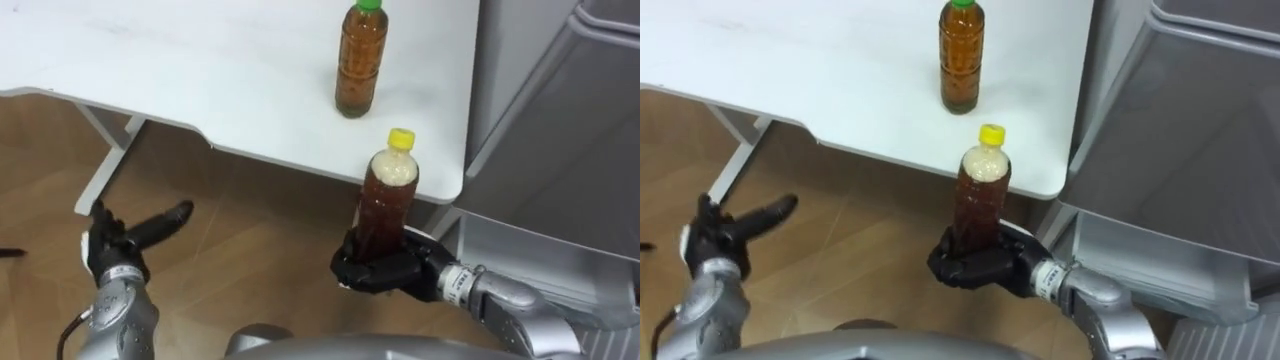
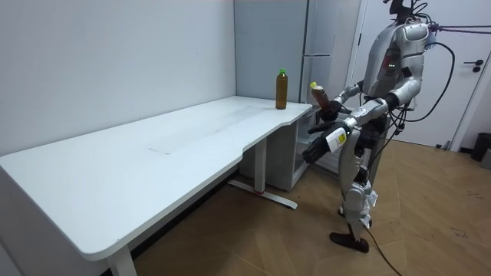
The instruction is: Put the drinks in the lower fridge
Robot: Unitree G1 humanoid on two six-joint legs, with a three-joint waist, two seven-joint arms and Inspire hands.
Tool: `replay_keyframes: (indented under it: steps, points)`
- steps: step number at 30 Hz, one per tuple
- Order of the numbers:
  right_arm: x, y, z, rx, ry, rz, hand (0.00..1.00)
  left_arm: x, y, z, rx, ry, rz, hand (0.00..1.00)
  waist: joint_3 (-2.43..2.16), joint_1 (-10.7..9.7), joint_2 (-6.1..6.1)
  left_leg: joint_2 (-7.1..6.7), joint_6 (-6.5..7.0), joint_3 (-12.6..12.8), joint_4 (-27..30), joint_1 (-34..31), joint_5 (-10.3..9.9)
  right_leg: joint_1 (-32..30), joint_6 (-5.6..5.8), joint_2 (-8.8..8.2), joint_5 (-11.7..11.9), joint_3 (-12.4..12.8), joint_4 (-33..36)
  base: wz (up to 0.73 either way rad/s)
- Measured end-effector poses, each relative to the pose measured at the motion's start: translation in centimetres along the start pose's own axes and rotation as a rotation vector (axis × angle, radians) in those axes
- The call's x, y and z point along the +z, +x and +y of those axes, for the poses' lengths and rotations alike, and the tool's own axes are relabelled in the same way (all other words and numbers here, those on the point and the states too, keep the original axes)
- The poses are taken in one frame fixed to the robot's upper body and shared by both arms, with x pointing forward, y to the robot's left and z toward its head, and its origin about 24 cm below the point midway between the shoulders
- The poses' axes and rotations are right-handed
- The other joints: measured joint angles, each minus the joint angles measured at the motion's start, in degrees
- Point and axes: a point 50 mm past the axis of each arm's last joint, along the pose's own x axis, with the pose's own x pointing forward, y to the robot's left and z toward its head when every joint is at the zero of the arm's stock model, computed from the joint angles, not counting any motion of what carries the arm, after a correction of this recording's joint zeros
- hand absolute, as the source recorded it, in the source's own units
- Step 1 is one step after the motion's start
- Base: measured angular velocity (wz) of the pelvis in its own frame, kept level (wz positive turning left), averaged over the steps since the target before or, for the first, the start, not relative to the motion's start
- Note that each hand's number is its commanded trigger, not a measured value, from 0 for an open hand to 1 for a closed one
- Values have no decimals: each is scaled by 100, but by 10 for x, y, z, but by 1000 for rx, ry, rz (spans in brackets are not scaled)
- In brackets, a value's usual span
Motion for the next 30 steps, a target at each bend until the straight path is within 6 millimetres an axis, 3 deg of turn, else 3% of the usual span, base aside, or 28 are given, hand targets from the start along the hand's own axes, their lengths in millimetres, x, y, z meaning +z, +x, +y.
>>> replay_keyframes:
  steps: [5, 12, 19, 22, 26, 30]
  points:
    - [-3, -7, -10, -46, 25, 13, 100, -29, -3, 8, -16, 84, 130, 0, 32, -72, -51, 2, 2, 12, -2, -104, -3, -110, 0, 2, 0, 16, 3, -2]
    - [-17, -13, -22, -156, 189, -9, 100, -62, -9, 21, -13, 154, 290, 0, 37, -299, 12, -3, 5, -11, 6, -107, -6, -85, 2, -3, 1, -22, 6, 2]
    - [-31, -17, -29, -240, 281, -6, 100, -83, -16, 32, 1, 170, 399, 0, -3, -483, 89, 0, 6, 3, -22, -91, -7, -81, 2, -2, 2, -21, 9, 0]
    - [-49, -21, -33, -308, 360, 36, 100, -91, -20, 37, -9, 172, 442, 0, -37, -527, 64, -1, 6, 7, 8, -74, -7, -46, 2, -6, 2, -23, 13, 0]
    - [-83, -33, -39, -446, 451, 166, 100, -102, -26, 44, -2, 220, 493, 0, -8, -498, 62, -2, 7, 37, -2, -19, -8, 0, 13, -4, -4, 20, -19, -3]
    - [-95, -42, -41, -523, 554, 168, 100, -106, -30, 50, 2, 300, 503, 0, -16, -525, 34, -5, 7, 46, -33, -14, -7, -8, 23, 5, 6, 45, -103, -1]
